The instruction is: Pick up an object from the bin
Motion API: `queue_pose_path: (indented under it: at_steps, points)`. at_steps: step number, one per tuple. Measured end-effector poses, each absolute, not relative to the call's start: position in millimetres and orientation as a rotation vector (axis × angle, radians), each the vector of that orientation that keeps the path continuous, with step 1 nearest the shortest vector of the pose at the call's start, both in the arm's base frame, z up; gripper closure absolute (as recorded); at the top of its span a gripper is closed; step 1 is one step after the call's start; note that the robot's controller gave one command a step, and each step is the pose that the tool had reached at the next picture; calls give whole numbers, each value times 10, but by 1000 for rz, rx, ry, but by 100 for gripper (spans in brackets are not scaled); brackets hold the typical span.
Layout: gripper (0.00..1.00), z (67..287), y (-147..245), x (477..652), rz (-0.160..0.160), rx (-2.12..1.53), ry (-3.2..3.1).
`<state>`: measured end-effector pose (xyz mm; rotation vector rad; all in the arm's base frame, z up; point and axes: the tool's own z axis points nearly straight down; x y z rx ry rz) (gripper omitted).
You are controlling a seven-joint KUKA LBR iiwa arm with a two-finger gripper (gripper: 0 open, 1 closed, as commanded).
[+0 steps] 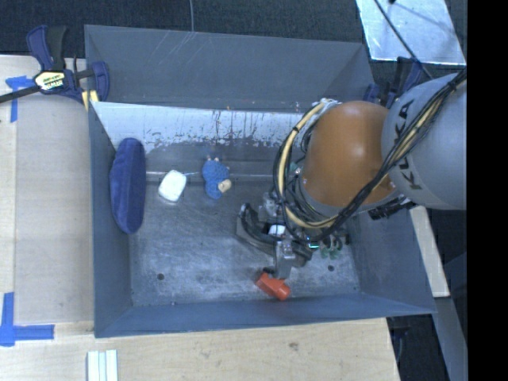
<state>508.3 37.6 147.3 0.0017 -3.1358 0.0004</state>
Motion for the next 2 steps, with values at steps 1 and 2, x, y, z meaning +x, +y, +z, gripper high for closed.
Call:
queue_pose_path:
  at_steps: [1, 2]
  points:
    - [0, 694, 170, 5888, -18, 208, -3123]
    - [100, 697, 154, 5861, -11, 210, -3118]
